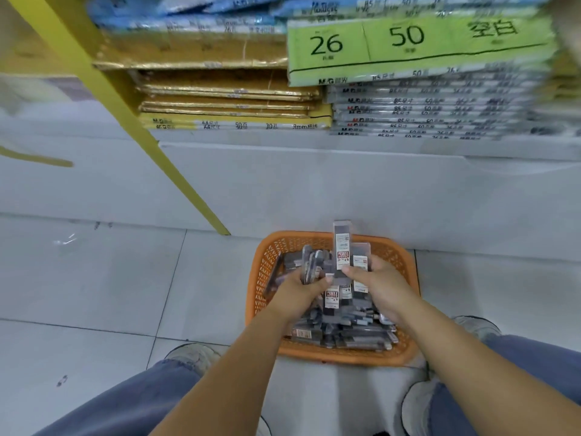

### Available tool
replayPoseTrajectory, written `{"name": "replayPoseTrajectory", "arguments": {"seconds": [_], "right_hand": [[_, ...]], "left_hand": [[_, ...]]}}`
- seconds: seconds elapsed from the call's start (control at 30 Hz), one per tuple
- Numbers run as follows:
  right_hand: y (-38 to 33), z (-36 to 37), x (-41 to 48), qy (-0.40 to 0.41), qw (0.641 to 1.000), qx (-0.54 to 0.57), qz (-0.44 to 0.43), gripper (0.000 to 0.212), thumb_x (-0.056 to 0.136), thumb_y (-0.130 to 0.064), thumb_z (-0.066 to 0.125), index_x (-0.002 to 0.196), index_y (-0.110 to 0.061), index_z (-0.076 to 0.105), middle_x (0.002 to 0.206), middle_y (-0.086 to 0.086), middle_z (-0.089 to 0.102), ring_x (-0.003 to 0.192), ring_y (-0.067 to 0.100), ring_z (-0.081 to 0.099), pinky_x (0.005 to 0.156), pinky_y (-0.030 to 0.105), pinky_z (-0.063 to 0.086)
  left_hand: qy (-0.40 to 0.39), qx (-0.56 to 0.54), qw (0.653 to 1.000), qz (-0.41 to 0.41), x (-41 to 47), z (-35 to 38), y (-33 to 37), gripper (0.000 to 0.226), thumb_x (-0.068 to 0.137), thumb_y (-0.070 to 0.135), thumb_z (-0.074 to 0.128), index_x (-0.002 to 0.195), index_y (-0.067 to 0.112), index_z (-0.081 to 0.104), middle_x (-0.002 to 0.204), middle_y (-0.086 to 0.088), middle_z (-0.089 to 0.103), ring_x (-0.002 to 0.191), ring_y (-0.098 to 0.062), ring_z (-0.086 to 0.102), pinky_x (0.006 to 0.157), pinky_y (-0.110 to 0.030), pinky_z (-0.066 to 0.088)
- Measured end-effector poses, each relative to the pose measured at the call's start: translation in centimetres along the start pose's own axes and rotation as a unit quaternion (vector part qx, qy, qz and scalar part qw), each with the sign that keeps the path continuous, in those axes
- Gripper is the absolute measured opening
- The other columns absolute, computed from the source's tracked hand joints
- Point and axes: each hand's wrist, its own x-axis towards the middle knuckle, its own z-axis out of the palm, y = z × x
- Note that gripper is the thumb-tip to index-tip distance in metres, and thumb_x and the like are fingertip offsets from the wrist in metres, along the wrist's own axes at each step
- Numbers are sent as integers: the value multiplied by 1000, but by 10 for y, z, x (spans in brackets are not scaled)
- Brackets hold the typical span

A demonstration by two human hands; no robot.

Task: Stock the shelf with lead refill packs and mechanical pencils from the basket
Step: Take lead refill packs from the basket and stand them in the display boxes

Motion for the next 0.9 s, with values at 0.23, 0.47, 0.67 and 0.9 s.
{"name": "replayPoseTrajectory", "arguments": {"seconds": [0.23, 0.47, 0.67, 0.9], "right_hand": [[-37, 17, -33, 15, 995, 84, -45, 20, 89, -9, 67, 108, -12, 69, 101, 9, 75, 95, 25, 72, 79, 39, 57], [-97, 34, -76, -12, 991, 56, -120, 18, 91, -16, 65, 109, -15, 66, 99, 4, 76, 94, 23, 72, 77, 36, 58], [-156, 31, -115, -53, 985, 27, -163, 22, 89, -16, 65, 109, -7, 68, 102, 9, 75, 98, 27, 71, 86, 42, 56], [-227, 26, -152, -79, 970, -26, -228, 24, 86, -13, 68, 109, -8, 68, 103, 9, 75, 98, 27, 71, 91, 44, 53]], "left_hand": [[-66, -101, 993, 6, -35, 4, 22, 83, 76, 56, 79, 144, 22, 47, 141, -10, 61, 127, -36, 59, 103, -63, 47], [-90, -74, 987, 113, -87, 1, 79, 49, 86, 30, 79, 130, 17, 62, 122, -10, 73, 112, -29, 70, 91, -56, 57], [-77, 21, 980, 181, -140, -4, 135, 36, 89, 28, 76, 124, 22, 67, 118, -8, 75, 109, -28, 71, 94, -52, 57], [-64, 83, 966, 235, -195, -6, 201, 28, 88, 30, 75, 114, 33, 69, 110, -3, 77, 103, -21, 74, 80, -40, 61]]}}
